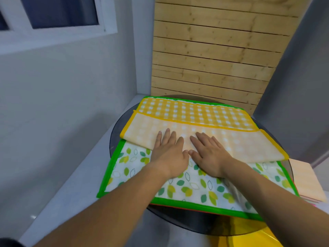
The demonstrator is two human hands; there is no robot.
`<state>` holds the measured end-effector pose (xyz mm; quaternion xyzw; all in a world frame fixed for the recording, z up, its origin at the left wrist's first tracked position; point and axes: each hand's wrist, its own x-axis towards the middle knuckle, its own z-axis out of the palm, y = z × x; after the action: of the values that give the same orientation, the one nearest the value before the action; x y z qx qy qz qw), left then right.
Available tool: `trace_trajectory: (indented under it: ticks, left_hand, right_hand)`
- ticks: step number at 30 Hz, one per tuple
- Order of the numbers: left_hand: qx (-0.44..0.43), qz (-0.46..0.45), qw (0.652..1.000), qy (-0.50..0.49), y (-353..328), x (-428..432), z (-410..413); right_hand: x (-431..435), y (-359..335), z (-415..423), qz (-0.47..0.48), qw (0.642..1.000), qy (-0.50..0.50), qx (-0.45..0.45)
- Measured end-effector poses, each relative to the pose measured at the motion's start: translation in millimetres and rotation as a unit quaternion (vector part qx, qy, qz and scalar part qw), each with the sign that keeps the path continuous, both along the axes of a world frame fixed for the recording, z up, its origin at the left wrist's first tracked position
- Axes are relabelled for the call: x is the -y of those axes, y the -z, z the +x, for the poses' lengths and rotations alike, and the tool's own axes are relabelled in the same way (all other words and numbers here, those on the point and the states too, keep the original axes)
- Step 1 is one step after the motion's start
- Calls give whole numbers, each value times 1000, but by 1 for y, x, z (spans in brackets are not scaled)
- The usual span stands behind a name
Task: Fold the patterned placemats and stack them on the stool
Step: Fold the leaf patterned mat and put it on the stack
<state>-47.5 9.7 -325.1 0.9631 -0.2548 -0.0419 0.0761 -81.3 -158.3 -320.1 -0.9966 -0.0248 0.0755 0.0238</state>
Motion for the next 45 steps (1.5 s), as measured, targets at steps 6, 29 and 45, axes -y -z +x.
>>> trace_trajectory:
  ticks: [6,29,45]
  left_hand:
    - [-32,46,997,-60,0,-20,5]
    - [25,-123,992,8,-24,-12,24]
    - [-35,43,998,44,3,16,34]
  right_hand:
    - [1,-2,-2,23,1000,6,1]
    - [2,1,0,26,1000,6,5]
    - [53,3,-17,31,999,34,6]
